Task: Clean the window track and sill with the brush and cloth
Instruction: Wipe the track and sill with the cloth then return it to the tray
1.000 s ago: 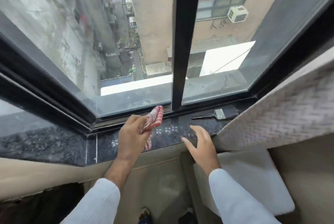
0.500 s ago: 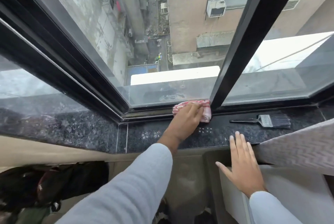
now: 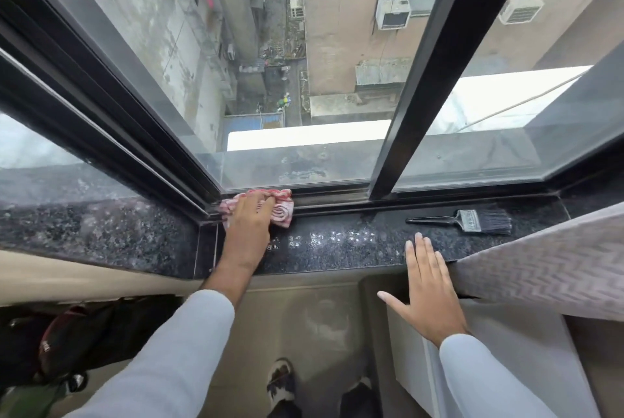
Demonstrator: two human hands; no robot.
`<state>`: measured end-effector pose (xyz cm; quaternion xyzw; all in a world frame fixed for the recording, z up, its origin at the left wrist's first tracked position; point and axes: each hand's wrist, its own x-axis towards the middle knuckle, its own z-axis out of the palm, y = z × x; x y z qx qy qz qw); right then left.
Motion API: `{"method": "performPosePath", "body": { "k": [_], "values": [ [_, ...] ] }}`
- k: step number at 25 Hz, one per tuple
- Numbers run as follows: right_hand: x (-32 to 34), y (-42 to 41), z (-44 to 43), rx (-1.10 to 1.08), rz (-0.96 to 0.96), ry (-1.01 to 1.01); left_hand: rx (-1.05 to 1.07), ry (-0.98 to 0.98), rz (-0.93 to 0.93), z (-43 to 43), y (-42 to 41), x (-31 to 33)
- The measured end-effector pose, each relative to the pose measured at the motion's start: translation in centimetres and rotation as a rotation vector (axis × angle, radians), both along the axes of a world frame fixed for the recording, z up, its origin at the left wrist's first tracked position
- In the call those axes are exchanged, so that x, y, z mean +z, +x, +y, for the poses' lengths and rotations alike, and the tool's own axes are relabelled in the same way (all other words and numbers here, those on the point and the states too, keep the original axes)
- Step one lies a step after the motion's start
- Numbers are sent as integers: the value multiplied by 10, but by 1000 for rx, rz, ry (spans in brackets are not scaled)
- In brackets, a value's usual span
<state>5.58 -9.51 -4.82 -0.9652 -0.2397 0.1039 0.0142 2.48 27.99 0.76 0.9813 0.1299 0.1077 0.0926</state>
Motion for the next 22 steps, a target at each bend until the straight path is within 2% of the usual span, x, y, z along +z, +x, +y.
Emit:
{"method": "performPosePath", "body": {
  "k": [2, 6, 8, 10, 13, 15, 18, 20, 22],
  "values": [
    [4, 1, -2, 1, 15, 6, -113, -80, 23, -46, 25, 2],
    [8, 5, -9, 35, 24, 11, -144, -258, 79, -132, 71, 16],
    [9, 5, -12, 42, 26, -2, -130, -312, 118, -138, 77, 27],
    [9, 5, -12, 45, 22, -13, -102, -321, 61, -117, 58, 39],
    [8, 5, -11, 40, 16, 10, 55, -284, -108, -54, -7, 47],
    [7, 5, -13, 50, 18, 0, 231, -215, -102, -8, -59, 45],
    [5, 7, -16, 42, 3, -15, 506, -221, 153, 19, -89, 31],
    [4, 11, -21, -35, 2, 17, 590, -281, 276, 9, -81, 23],
    [2, 14, -26, -83, 15, 30, 613, -331, 322, -5, -70, 21]
  ]
}}
